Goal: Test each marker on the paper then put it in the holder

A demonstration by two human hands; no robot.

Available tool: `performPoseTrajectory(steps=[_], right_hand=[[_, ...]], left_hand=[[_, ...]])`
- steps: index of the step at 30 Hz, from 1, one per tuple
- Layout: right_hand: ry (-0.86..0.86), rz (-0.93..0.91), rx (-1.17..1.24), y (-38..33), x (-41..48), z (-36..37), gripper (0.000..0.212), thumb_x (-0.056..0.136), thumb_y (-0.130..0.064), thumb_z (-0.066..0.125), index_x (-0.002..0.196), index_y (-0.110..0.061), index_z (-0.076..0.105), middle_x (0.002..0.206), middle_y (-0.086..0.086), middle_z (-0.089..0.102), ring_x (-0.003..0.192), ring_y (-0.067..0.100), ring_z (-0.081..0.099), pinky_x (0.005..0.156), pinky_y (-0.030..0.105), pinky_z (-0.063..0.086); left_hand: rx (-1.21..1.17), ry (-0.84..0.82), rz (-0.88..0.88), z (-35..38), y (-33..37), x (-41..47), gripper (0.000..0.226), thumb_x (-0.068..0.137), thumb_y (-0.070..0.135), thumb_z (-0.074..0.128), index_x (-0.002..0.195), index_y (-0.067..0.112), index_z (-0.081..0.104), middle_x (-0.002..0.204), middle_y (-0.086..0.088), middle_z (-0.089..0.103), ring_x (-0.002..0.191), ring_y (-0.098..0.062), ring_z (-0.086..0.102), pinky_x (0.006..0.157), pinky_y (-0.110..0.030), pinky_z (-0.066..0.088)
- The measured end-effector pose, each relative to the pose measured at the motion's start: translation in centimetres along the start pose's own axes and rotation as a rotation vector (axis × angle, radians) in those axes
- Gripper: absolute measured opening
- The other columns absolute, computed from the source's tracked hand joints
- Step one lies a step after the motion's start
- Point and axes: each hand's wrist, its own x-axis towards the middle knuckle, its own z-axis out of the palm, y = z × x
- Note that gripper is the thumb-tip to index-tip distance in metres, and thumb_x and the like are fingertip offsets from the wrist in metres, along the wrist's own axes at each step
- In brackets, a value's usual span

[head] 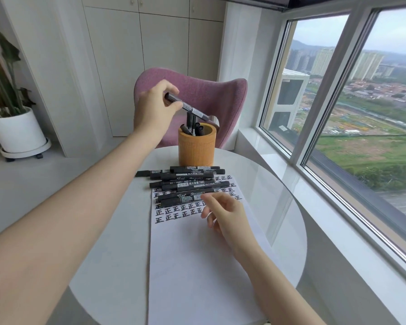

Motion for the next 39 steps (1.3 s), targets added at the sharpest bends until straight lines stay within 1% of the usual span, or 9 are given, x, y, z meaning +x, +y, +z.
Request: performPoseTrajectory(steps=[11, 15, 18, 20, 24, 27, 32, 36, 39], right_hand=[[-0.008, -0.020, 0.016, 0.6, 0.3, -0.2, 0.020, 0.093, -0.029, 0.060, 0.098, -0.010, 0.064, 0.061, -0.005, 0.062, 0.049, 0.010, 0.047, 0.053, 0.021, 0.035], [-0.011, -0.013, 0.032, 0.7, 0.4, -0.2, 0.019, 0.093, -0.029, 0.061, 0.098, -0.012, 0.064, 0.062, -0.004, 0.062, 0.050, 0.010, 0.047, 0.056, 0.024, 0.036], [-0.014, -0.008, 0.044, 0.8, 0.3, -0.2, 0.019, 0.093, -0.029, 0.061, 0.098, -0.012, 0.064, 0.062, -0.004, 0.062, 0.050, 0.011, 0.047, 0.057, 0.025, 0.036], [-0.011, -0.006, 0.042, 0.7, 0.3, -0.2, 0.019, 0.093, -0.029, 0.061, 0.098, -0.011, 0.064, 0.062, -0.004, 0.062, 0.050, 0.010, 0.047, 0.057, 0.025, 0.036], [-0.006, -0.005, 0.035, 0.7, 0.3, -0.2, 0.018, 0.093, -0.029, 0.061, 0.096, -0.011, 0.064, 0.060, -0.005, 0.061, 0.049, 0.010, 0.047, 0.053, 0.021, 0.035], [-0.002, -0.004, 0.034, 0.6, 0.3, -0.2, 0.017, 0.092, -0.027, 0.061, 0.094, -0.011, 0.065, 0.059, -0.005, 0.061, 0.048, 0.010, 0.046, 0.050, 0.019, 0.034], [0.007, -0.008, 0.019, 0.6, 0.3, -0.2, 0.014, 0.092, -0.027, 0.061, 0.092, -0.013, 0.066, 0.060, -0.004, 0.061, 0.048, 0.009, 0.047, 0.048, 0.018, 0.033], [0.020, -0.010, 0.040, 0.5, 0.3, -0.2, 0.013, 0.092, -0.023, 0.061, 0.091, -0.011, 0.066, 0.059, -0.002, 0.061, 0.046, 0.010, 0.046, 0.046, 0.014, 0.033], [0.021, -0.007, 0.051, 0.2, 0.2, -0.3, 0.012, 0.092, -0.021, 0.061, 0.091, -0.010, 0.067, 0.060, -0.001, 0.060, 0.047, 0.010, 0.045, 0.045, 0.012, 0.033]], left_hand=[[0.266, -0.139, 0.053, 3.8, 1.0, 0.3, 0.019, 0.087, 0.022, 0.064, 0.105, 0.018, 0.064, 0.104, -0.007, 0.069, 0.095, -0.025, 0.062, 0.070, -0.029, 0.041], [0.216, -0.276, 0.008, 5.4, -0.3, 0.0, 0.032, 0.097, 0.027, 0.044, 0.125, 0.022, 0.059, 0.124, -0.014, 0.060, 0.113, -0.030, 0.055, 0.093, -0.039, 0.043], [0.227, -0.430, 0.022, 6.1, -1.1, -0.4, 0.041, 0.100, 0.034, 0.034, 0.140, 0.029, 0.042, 0.145, -0.007, 0.042, 0.134, -0.022, 0.032, 0.111, -0.044, 0.027], [0.248, -0.500, 0.043, 6.0, -1.1, -0.8, 0.044, 0.101, 0.035, 0.031, 0.145, 0.033, 0.030, 0.152, 0.003, 0.032, 0.140, -0.017, 0.020, 0.114, -0.044, 0.016], [0.195, -0.473, 0.049, 5.2, -0.6, -1.2, 0.048, 0.101, 0.032, 0.034, 0.147, 0.028, 0.023, 0.154, -0.001, 0.028, 0.141, -0.018, 0.016, 0.114, -0.041, 0.015], [0.141, -0.378, 0.061, 4.1, -0.7, -1.7, 0.043, 0.100, 0.026, 0.038, 0.142, 0.019, 0.038, 0.148, -0.004, 0.038, 0.137, -0.021, 0.026, 0.112, -0.037, 0.019], [0.007, -0.192, 0.071, 1.0, -0.8, -6.2, 0.022, 0.096, 0.016, 0.047, 0.110, 0.015, 0.063, 0.116, -0.001, 0.063, 0.109, -0.018, 0.054, 0.093, -0.026, 0.039], [0.029, -0.273, 0.004, -0.9, -2.0, -11.1, 0.009, 0.089, 0.016, 0.059, 0.094, 0.020, 0.065, 0.095, 0.006, 0.068, 0.086, -0.012, 0.060, 0.080, -0.026, 0.046], [0.118, -0.379, -0.002, -1.2, -3.3, -13.8, 0.009, 0.084, 0.017, 0.066, 0.090, 0.023, 0.067, 0.088, 0.008, 0.066, 0.085, -0.012, 0.059, 0.081, -0.033, 0.049]])
